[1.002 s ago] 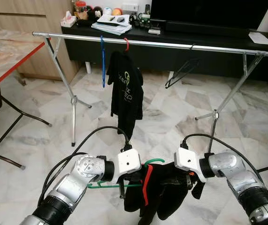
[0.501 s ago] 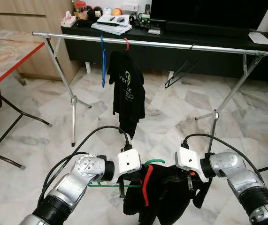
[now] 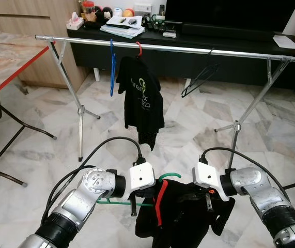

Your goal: Hang hanger

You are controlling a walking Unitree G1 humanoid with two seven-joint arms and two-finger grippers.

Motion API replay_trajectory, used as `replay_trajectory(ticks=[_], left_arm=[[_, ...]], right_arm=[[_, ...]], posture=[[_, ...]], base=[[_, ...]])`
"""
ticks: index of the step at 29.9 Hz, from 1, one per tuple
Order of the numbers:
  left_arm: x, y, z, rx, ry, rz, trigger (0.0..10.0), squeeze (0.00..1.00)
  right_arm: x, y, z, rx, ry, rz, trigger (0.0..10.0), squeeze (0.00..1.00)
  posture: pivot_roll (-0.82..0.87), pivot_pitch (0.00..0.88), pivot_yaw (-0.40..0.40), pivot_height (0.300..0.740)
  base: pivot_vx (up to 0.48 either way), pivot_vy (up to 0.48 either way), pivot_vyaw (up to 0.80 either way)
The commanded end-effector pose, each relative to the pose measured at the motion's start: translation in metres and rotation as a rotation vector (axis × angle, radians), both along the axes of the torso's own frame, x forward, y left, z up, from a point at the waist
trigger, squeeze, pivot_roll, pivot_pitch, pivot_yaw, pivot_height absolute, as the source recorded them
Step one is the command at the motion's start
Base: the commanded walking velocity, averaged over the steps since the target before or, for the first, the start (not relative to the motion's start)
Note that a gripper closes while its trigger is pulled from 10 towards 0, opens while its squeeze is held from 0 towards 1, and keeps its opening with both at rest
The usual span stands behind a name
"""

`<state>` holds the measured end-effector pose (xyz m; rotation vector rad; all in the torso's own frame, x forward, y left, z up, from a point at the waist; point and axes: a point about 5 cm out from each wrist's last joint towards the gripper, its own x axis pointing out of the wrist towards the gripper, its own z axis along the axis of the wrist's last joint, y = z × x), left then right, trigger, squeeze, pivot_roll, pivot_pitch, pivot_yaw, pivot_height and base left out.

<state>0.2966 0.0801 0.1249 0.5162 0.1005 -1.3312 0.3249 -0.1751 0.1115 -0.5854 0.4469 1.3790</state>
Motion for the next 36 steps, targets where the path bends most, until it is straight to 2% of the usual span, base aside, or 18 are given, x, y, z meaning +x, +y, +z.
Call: replay_trajectory(ticks=[1, 2, 20, 26, 36], left_arm=[[0.002, -0.006, 0.008, -0.008, -0.035, -0.027, 10.0, 0.0], [0.002, -0.005, 0.008, -0.009, -0.027, -0.026, 10.0, 1.0], [0.002, 0.005, 0.009, 0.01, 0.0, -0.022, 10.0, 1.0], [0.004, 0.023, 0.009, 0.072, 0.016, -0.029, 10.0, 1.0], [0.013, 0.045, 0.014, 0.082, -0.016, 0.075, 10.0, 1.0]], right_arm=[[0.0, 0.003, 0.002, 0.033, -0.004, -0.001, 0.0, 0.0], [0.0, 0.003, 0.002, 0.033, -0.004, -0.001, 0.0, 0.0], [0.0, 0.0, -0.001, 0.006, 0.003, -0.012, 0.0, 0.0], [-0.003, -0.007, -0.009, -0.05, 0.012, -0.025, 0.0, 0.0], [-0.006, -0.015, -0.018, -0.096, 0.027, -0.054, 0.0, 0.0]], posture=[[-0.08, 0.134, -0.051, 0.74], [-0.08, 0.136, -0.052, 0.74], [-0.08, 0.141, -0.056, 0.74], [-0.08, 0.142, -0.057, 0.74], [-0.08, 0.143, -0.061, 0.74]], base=[[0.0, 0.0, 0.0], [0.0, 0.0, 0.0], [0.0, 0.0, 0.0], [0.0, 0.0, 0.0], [0.0, 0.0, 0.0]])
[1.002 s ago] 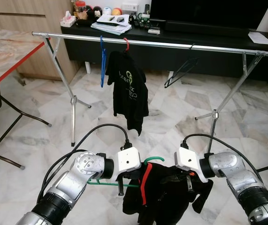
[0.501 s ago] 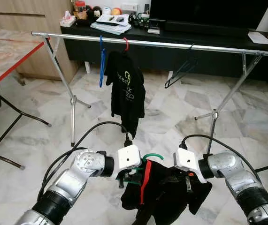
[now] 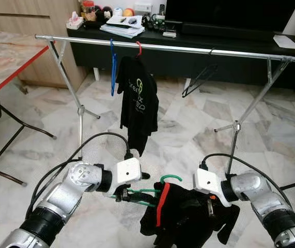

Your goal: Hang hanger

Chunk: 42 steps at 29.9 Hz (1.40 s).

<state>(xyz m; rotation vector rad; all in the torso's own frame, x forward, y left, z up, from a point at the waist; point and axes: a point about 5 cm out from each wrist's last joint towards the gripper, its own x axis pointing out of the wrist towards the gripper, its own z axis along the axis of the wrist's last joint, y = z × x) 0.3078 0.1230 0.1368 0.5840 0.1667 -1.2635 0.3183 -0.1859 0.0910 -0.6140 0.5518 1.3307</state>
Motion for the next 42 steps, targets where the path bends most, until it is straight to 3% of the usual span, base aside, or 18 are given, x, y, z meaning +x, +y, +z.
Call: replay_trajectory(ticks=[1, 7, 11, 15, 17, 18, 20, 21, 29, 31, 34, 42], left_arm=[[0.002, 0.005, 0.002, -0.002, -0.012, 0.021, 10.0, 1.0], [0.008, 0.027, 0.004, -0.023, -0.057, 0.158, 10.0, 1.0], [0.011, 0.05, 0.003, -0.065, -0.121, 0.337, 10.0, 1.0], [0.012, 0.06, -0.001, -0.08, -0.162, 0.439, 10.0, 1.0], [0.013, 0.07, -0.007, -0.099, -0.202, 0.561, 10.0, 1.0], [0.012, 0.077, -0.012, -0.141, -0.233, 0.675, 10.0, 1.0], [0.012, 0.079, -0.014, -0.154, -0.236, 0.708, 10.0, 1.0], [0.01, 0.08, -0.024, -0.173, -0.219, 0.76, 10.0, 0.0], [0.002, 0.078, -0.066, -0.184, -0.152, 0.938, 10.0, 0.0], [0.001, 0.077, -0.069, -0.184, -0.15, 0.95, 10.0, 0.0], [-0.001, 0.069, -0.083, -0.153, -0.152, 0.969, 10.0, 0.0], [0.004, 0.056, -0.087, -0.163, -0.203, 0.999, 10.0, 0.0]], right_arm=[[0.001, -0.005, 0.002, -0.009, -0.013, -0.008, 0.0, 0.0], [0.003, -0.01, 0.001, -0.01, -0.026, -0.067, 0.0, 0.0], [0.013, -0.013, 0.01, 0.071, -0.078, -0.194, 0.0, 0.0], [0.018, -0.016, 0.014, 0.085, -0.117, -0.259, 0.0, 0.0], [0.022, -0.019, 0.016, 0.073, -0.155, -0.31, 0.0, 0.0], [0.025, -0.019, 0.019, 0.078, -0.18, -0.348, 0.0, 0.0], [0.026, -0.019, 0.02, 0.083, -0.187, -0.357, 0.0, 0.0], [0.028, -0.015, 0.023, 0.102, -0.198, -0.362, 0.0, 0.0], [0.037, 0.01, 0.046, 0.161, -0.275, -0.298, 0.0, 0.0], [0.038, 0.013, 0.051, 0.178, -0.283, -0.286, 0.0, 0.0], [0.039, 0.032, 0.069, 0.229, -0.311, -0.206, 0.0, 0.0], [0.027, 0.049, 0.082, 0.248, -0.303, -0.066, 0.0, 0.0]], posture=[[-0.08, 0.143, -0.061, 0.74], [-0.08, 0.144, -0.062, 0.74], [-0.08, 0.146, -0.062, 0.74], [-0.08, 0.146, -0.059, 0.74], [-0.08, 0.144, -0.057, 0.74], [-0.08, 0.142, -0.055, 0.74], [-0.08, 0.142, -0.055, 0.74], [-0.08, 0.138, -0.052, 0.74], [-0.09, 0.124, -0.048, 0.74], [-0.09, 0.121, -0.049, 0.74], [-0.1, 0.116, -0.051, 0.74], [-0.1, 0.126, -0.061, 0.74]], base=[[0.0, 0.0, 0.0], [0.0, 0.0, 0.0], [0.0, 0.0, 0.0], [0.0, 0.0, 0.0], [0.0, 0.0, 0.0], [0.0, 0.0, 0.0], [0.0, 0.0, 0.0], [0.0, 0.0, 0.0], [0.0, 0.0, 0.0], [0.0, 0.0, 0.0], [0.0, 0.0, 0.0], [0.0, 0.0, 0.0]])
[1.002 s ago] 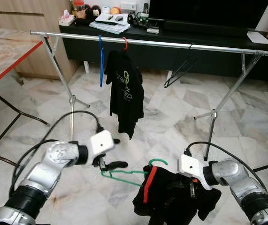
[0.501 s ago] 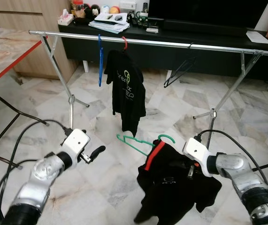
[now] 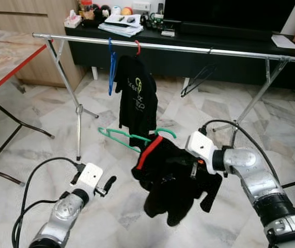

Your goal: Hang hanger

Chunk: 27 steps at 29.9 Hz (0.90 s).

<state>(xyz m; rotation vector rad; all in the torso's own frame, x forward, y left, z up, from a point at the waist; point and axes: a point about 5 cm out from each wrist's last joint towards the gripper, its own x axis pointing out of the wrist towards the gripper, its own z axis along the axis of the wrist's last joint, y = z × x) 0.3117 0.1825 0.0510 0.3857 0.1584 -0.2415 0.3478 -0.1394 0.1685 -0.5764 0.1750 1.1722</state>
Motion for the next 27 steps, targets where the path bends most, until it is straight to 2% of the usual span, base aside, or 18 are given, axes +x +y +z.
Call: replay_trajectory(ticks=[1, 5, 9, 12, 19, 23, 27], left_arm=[[0.001, -0.004, -0.001, 0.004, -0.012, 0.0, 10.0, 0.0], [0.003, -0.009, 0.001, 0.041, -0.049, -0.015, 10.0, 0.0], [0.005, -0.012, 0.002, 0.036, -0.062, -0.011, 10.0, 0.0], [0.004, -0.02, 0.001, 0.11, -0.087, -0.076, 10.0, 0.0], [0.001, -0.031, -0.002, 0.131, -0.091, -0.158, 10.0, 0.0], [-0.001, -0.037, -0.004, 0.19, -0.095, -0.228, 10.0, 0.0], [-0.002, -0.036, -0.005, 0.189, -0.093, -0.229, 10.0, 0.0]], right_arm=[[-0.003, 0.002, 0.004, 0.011, -0.007, 0.026, 0.0, 0.0], [-0.004, 0.006, 0.009, 0.032, -0.001, 0.023, 0.0, 0.0], [-0.005, 0.009, 0.012, 0.039, -0.003, 0.027, 0.0, 0.0], [-0.007, 0.02, 0.022, 0.067, -0.014, 0.053, 0.0, 0.0], [-0.01, 0.031, 0.028, 0.076, -0.028, 0.078, 0.0, 0.0], [-0.013, 0.037, 0.03, 0.077, -0.028, 0.097, 0.0, 0.0], [-0.014, 0.039, 0.031, 0.077, -0.03, 0.102, 0.0, 0.0]], posture=[[-0.1, 0.126, -0.061, 0.74], [-0.1, 0.134, -0.066, 0.74], [-0.1, 0.137, -0.068, 0.74], [-0.1, 0.139, -0.07, 0.74], [-0.1, 0.139, -0.075, 0.74], [-0.09, 0.14, -0.077, 0.74], [-0.09, 0.14, -0.078, 0.74]], base=[[0.0, 0.0, 0.0], [0.0, 0.0, 0.0], [0.0, 0.0, 0.0], [0.0, 0.0, 0.0], [0.0, 0.0, 0.0], [0.0, 0.0, 0.0], [0.0, 0.0, 0.0]])
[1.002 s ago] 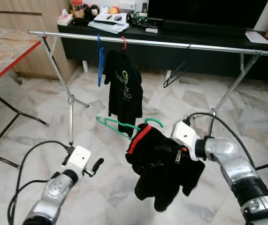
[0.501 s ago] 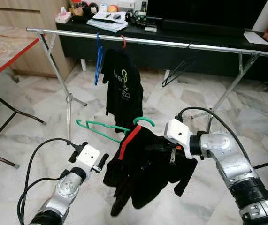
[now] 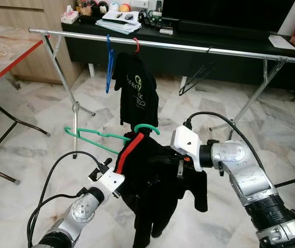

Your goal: Hang hanger

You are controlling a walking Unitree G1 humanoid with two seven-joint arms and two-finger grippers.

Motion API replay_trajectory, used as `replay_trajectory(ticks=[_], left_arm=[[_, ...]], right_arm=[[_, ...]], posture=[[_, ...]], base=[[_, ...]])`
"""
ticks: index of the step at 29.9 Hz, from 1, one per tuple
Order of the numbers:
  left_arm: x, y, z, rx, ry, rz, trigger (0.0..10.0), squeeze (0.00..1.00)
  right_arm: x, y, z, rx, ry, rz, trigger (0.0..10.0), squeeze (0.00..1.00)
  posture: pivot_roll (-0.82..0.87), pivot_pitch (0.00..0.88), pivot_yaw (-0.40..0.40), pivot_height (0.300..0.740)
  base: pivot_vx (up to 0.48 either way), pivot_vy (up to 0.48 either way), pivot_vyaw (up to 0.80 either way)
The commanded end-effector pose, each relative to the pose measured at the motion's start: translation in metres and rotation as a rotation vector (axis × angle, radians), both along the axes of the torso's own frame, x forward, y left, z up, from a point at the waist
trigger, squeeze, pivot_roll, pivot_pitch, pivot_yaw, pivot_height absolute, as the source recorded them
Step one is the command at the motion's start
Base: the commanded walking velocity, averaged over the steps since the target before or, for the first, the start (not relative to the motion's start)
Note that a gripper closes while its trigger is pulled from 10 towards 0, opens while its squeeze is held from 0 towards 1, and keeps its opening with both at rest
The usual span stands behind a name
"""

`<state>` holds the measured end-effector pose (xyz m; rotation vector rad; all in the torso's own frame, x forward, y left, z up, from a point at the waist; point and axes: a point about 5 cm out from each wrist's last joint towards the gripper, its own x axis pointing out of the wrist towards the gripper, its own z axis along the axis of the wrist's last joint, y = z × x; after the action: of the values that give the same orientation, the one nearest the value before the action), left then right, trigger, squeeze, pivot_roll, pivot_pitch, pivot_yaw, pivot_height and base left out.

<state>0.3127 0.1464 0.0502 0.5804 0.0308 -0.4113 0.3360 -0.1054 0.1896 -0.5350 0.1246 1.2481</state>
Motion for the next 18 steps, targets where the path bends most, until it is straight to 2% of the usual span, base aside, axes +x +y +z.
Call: replay_trajectory(ticks=[1, 7, 13, 18], left_arm=[[-0.0035, 0.0005, -0.005, 0.028, 0.017, -0.025, 10.0, 0.0], [-0.0103, -0.0007, -0.0117, 0.087, 0.037, -0.095, 10.0, 0.0], [-0.0094, -0.0013, -0.0115, 0.099, 0.025, -0.082, 10.0, 0.0], [-0.0045, -0.0004, -0.0093, 0.121, -0.007, -0.023, 10.0, 0.0]], right_arm=[[-0.002, 0.0049, 0.0103, 0.021, -0.036, 0.025, 0.0, 0.0], [-0.0014, 0.0048, 0.0112, 0.018, -0.035, 0.018, 0.0, 0.0], [-0.0018, 0.0065, 0.0131, 0.023, -0.037, 0.025, 0.0, 0.0], [-0.0038, 0.0088, 0.0155, 0.026, -0.041, 0.042, 0.0, 0.0]], posture=[[-0.09, 0.139, -0.078, 0.74], [-0.09, 0.138, -0.079, 0.74], [-0.09, 0.136, -0.082, 0.74], [-0.09, 0.136, -0.084, 0.74]], base=[[0.0, 0.0, 0.0], [0.0, 0.0, 0.0], [0.0, 0.0, 0.0], [0.0, 0.0, 0.0]])
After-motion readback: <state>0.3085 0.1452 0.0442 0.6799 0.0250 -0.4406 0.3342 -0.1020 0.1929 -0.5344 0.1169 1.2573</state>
